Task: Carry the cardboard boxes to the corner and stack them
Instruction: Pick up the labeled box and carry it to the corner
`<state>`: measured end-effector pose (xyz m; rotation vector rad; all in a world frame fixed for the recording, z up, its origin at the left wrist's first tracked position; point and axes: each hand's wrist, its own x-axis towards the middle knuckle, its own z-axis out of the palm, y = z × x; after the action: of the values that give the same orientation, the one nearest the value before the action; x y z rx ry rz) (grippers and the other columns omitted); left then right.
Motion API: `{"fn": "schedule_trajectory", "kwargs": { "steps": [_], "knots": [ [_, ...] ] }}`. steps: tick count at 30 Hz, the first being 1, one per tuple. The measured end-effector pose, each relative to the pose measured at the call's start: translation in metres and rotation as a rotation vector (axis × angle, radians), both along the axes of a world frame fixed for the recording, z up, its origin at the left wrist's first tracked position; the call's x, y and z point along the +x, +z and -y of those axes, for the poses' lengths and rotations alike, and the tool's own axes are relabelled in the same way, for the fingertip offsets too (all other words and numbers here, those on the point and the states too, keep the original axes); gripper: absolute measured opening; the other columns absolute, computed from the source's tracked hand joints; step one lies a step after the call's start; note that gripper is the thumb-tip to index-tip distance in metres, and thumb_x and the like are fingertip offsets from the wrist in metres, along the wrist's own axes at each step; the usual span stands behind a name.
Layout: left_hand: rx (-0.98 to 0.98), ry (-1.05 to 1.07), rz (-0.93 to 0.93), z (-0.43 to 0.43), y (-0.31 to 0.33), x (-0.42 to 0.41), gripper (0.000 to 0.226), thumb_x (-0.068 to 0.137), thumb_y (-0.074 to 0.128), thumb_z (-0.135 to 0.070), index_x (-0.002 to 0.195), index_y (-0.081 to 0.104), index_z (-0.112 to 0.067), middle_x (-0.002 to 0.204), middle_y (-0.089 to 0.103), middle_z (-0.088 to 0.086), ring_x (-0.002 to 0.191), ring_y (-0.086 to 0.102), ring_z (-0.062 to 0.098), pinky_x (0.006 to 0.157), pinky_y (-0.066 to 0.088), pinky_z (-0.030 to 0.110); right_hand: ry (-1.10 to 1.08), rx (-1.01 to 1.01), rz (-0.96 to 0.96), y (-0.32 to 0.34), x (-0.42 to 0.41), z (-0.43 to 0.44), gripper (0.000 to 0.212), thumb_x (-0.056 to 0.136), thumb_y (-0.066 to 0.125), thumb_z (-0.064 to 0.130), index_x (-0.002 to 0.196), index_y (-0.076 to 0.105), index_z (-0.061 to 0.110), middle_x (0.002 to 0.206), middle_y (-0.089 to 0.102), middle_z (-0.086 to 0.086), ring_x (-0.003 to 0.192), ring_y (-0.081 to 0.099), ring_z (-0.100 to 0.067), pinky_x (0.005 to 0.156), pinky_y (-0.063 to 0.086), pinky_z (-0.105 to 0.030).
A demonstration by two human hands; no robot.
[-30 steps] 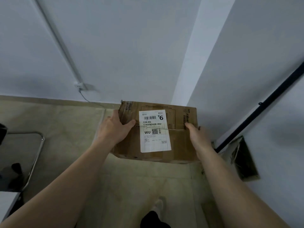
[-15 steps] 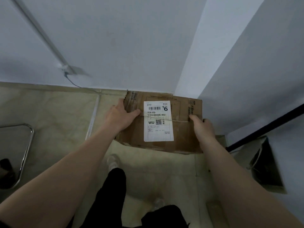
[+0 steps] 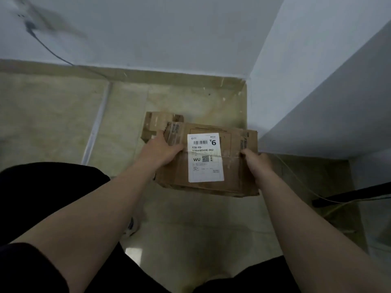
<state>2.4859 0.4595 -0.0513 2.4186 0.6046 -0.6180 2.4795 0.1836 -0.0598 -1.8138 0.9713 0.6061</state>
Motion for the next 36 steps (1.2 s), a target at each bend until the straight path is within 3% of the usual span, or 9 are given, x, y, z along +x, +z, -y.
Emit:
{"fn": "schedule_trajectory", "kwargs": {
  "steps": [2, 6, 16, 19, 22, 26, 28, 32, 36],
  "knots": [
    [-0.012, 0.024, -0.026, 0.0, -0.054, -0.005, 0.095, 0.089, 0.067, -0.068, 0.16, 0.033, -0.016, 0.153, 0.057, 0.015, 0.135, 0.058, 0.039, 0.101, 0.048, 0.043, 0.01, 0.005, -0.034, -0.053, -0.003, 0.0, 0.073, 0.094, 0.068, 0.045, 0.152, 0.046, 0.008, 0.145, 0.058, -0.014, 0.129, 0.058, -0.037, 0.111, 0.049, -0.054],
    [-0.036, 0.065, -0.055, 0.001, -0.129, -0.016, 0.098, 0.087, 0.071, -0.068, 0.16, 0.034, -0.014, 0.154, 0.055, 0.014, 0.137, 0.057, 0.037, 0.103, 0.049, 0.043, 0.054, 0.048, -0.024, -0.122, -0.004, 0.001, 0.04, 0.09, 0.072, 0.037, 0.121, 0.056, 0.018, 0.126, 0.065, -0.008, 0.121, 0.064, -0.034, 0.109, 0.053, -0.051],
    [-0.131, 0.174, -0.131, 0.017, -0.206, -0.029, 0.087, 0.083, 0.086, -0.045, 0.153, 0.045, -0.013, 0.145, 0.061, 0.011, 0.129, 0.06, 0.034, 0.087, 0.046, 0.034, 0.064, 0.103, -0.108, -0.223, -0.011, 0.013, 0.058, 0.073, 0.069, 0.047, 0.123, 0.071, 0.017, 0.111, 0.076, -0.012, 0.102, 0.072, -0.035, 0.099, 0.059, -0.05],
    [-0.208, 0.19, -0.189, 0.015, -0.211, -0.032, 0.08, 0.082, 0.088, -0.04, 0.147, 0.047, -0.018, 0.136, 0.063, 0.012, 0.107, 0.065, 0.029, 0.075, 0.052, 0.033, 0.044, 0.128, -0.106, -0.245, -0.011, 0.019, 0.056, 0.075, 0.072, 0.048, 0.122, 0.072, 0.017, 0.111, 0.077, -0.012, 0.102, 0.073, -0.035, 0.101, 0.058, -0.052],
    [-0.203, 0.156, -0.193, 0.015, -0.205, -0.025, 0.052, 0.087, 0.083, -0.037, 0.127, 0.053, -0.021, 0.126, 0.067, 0.012, 0.086, 0.062, 0.019, 0.068, 0.049, 0.032, -0.005, 0.137, -0.124, -0.268, -0.006, 0.026, 0.08, 0.061, 0.074, 0.055, 0.131, 0.07, 0.018, 0.112, 0.078, -0.013, 0.099, 0.076, -0.037, 0.096, 0.061, -0.056],
    [0.005, -0.002, -0.064, 0.017, -0.172, -0.006, 0.081, 0.086, 0.071, -0.057, 0.148, 0.049, -0.01, 0.14, 0.063, 0.016, 0.117, 0.065, 0.035, 0.094, 0.057, 0.044, -0.003, 0.057, -0.077, -0.233, -0.001, 0.013, 0.081, 0.068, 0.068, 0.05, 0.14, 0.063, 0.013, 0.126, 0.072, -0.013, 0.106, 0.071, -0.034, 0.095, 0.059, -0.044],
    [0.008, -0.058, -0.022, 0.022, -0.144, 0.004, 0.075, 0.085, 0.068, -0.056, 0.145, 0.057, -0.013, 0.137, 0.067, 0.013, 0.12, 0.066, 0.035, 0.097, 0.056, 0.042, -0.02, 0.017, -0.071, -0.207, 0.0, 0.009, 0.1, 0.06, 0.069, 0.055, 0.149, 0.057, 0.013, 0.137, 0.068, -0.013, 0.116, 0.068, -0.036, 0.101, 0.058, -0.048],
    [-0.089, -0.137, 0.068, 0.042, -0.041, 0.013, 0.059, 0.09, 0.069, -0.037, 0.145, 0.062, -0.016, 0.144, 0.066, 0.009, 0.127, 0.063, 0.029, 0.099, 0.049, 0.033, 0.022, -0.071, -0.047, -0.074, -0.015, -0.003, 0.087, 0.089, 0.072, 0.047, 0.161, 0.04, 0.009, 0.158, 0.051, -0.017, 0.139, 0.055, -0.04, 0.106, 0.05, -0.044],
    [-0.162, -0.16, 0.111, 0.067, 0.063, 0.01, 0.054, 0.087, 0.07, -0.041, 0.138, 0.067, -0.022, 0.116, 0.077, 0.003, 0.102, 0.074, 0.023, 0.093, 0.056, 0.033, 0.006, -0.095, 0.039, 0.036, -0.023, 0.006, 0.079, 0.093, 0.076, 0.038, 0.158, 0.043, 0.007, 0.159, 0.052, -0.016, 0.141, 0.054, -0.036, 0.097, 0.044, -0.037]
  ]
}}
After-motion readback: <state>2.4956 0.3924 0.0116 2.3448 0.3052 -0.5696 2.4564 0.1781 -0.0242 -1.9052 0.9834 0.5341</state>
